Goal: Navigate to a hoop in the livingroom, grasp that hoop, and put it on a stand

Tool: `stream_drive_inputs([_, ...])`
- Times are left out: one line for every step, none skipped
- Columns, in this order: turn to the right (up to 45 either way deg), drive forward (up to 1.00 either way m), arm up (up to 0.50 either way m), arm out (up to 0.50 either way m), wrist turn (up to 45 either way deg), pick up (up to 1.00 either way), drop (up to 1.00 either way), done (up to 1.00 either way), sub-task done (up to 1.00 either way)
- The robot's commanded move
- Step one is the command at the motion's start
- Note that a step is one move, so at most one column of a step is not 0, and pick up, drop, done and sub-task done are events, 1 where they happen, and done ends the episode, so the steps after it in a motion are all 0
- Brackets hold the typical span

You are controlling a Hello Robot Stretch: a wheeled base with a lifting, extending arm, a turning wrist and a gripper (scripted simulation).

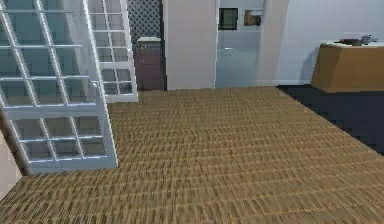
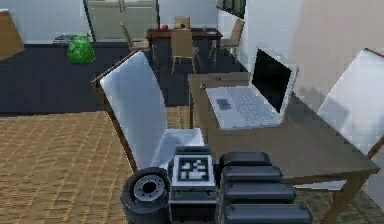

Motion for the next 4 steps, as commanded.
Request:
stream_drive_inputs([45.0,0.00,0.00,0.00,0.0,0.00,0.00,0.00,0.00])
stream_drive_inputs([45.0,0.00,0.00,0.00,0.0,0.00,0.00,0.00,0.00])
stream_drive_inputs([45.0,0.00,0.00,0.00,0.0,0.00,0.00,0.00,0.00])
stream_drive_inputs([36.0,0.00,0.00,0.00,0.0,0.00,0.00,0.00,0.00])
